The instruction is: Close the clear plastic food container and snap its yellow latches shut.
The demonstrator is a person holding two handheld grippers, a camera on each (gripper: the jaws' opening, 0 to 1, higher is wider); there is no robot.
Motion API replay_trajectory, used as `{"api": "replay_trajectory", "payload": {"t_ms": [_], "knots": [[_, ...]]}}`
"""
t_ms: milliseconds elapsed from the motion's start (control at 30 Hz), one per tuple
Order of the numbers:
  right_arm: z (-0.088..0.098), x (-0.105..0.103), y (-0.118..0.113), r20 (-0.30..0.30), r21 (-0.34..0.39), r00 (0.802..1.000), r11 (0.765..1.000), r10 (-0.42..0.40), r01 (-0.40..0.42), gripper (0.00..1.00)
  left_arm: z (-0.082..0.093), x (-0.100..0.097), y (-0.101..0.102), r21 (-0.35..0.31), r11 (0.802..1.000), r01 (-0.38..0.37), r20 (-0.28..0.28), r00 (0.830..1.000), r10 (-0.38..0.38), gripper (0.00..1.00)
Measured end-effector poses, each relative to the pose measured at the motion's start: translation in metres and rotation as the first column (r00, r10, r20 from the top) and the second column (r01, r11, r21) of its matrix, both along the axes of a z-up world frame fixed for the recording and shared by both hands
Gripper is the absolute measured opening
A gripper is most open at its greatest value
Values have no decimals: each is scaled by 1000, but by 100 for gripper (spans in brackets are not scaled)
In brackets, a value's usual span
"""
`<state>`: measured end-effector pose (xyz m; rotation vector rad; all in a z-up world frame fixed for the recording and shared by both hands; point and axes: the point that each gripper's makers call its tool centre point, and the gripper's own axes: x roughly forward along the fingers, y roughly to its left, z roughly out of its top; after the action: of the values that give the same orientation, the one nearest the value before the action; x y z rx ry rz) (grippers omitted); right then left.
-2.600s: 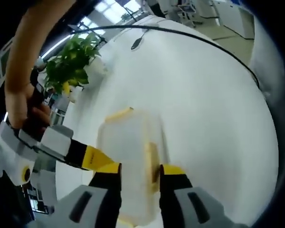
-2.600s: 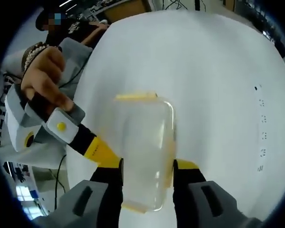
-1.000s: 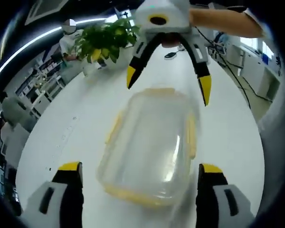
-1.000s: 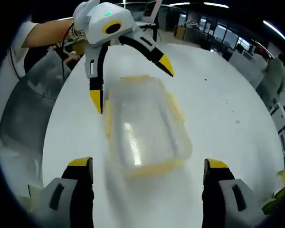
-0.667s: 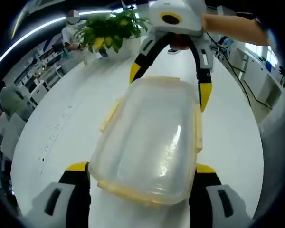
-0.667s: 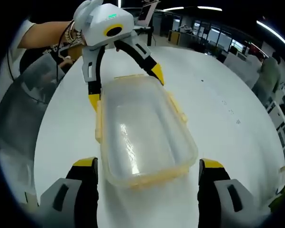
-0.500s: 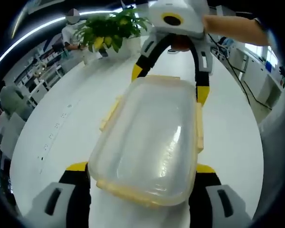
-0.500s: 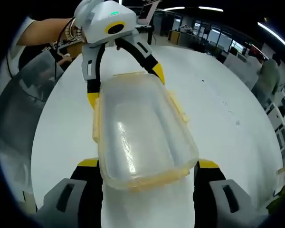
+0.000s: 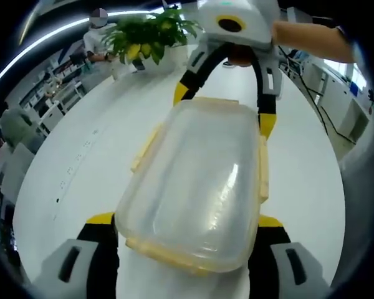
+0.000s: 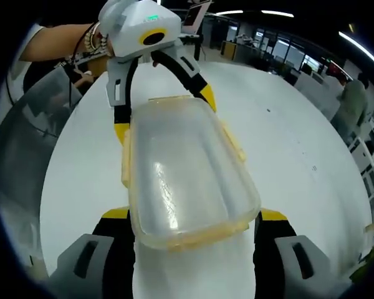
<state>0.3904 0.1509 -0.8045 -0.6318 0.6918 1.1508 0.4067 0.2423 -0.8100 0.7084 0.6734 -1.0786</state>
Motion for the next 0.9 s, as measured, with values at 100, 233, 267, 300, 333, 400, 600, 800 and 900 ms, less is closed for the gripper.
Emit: {"api": "replay_trajectory", "payload": {"t_ms": [100, 233, 267, 300, 333, 400, 600, 800, 900], "knots": [[0, 5, 13, 3, 14, 1000, 1000, 3, -3, 76, 0, 4, 12, 12, 1000, -11, -2, 1000, 11, 84], [0, 14, 33, 6, 27, 1000, 1000, 17, -17, 76, 0, 11, 33, 30, 999, -38, -2, 999, 38, 84], [0, 16, 37, 6, 29, 1000, 999, 17, -17, 76, 0, 13, 37, 29, 999, -42, 0, 999, 42, 85], [0, 18, 44, 6, 32, 1000, 999, 17, -17, 76, 0, 15, 43, 30, 998, -50, 0, 999, 50, 85], [0, 20, 48, 7, 35, 1000, 999, 18, -18, 76, 0, 16, 47, 32, 998, -54, 0, 999, 54, 85], [1, 26, 58, 10, 45, 1000, 999, 23, -24, 76, -1, 23, 57, 47, 997, -64, -1, 998, 64, 85], [1, 46, 79, 11, 68, 1000, 997, 24, -25, 76, -1, 36, 75, 58, 995, -87, 1, 996, 87, 85], [0, 68, 89, 3, 73, 1000, 997, 31, -31, 77, 0, 57, 85, 55, 993, -101, 3, 995, 101, 85], [1, 78, 93, 6, 83, 1000, 996, 26, -26, 77, -1, 69, 88, 61, 993, -101, 3, 995, 101, 86]]}}
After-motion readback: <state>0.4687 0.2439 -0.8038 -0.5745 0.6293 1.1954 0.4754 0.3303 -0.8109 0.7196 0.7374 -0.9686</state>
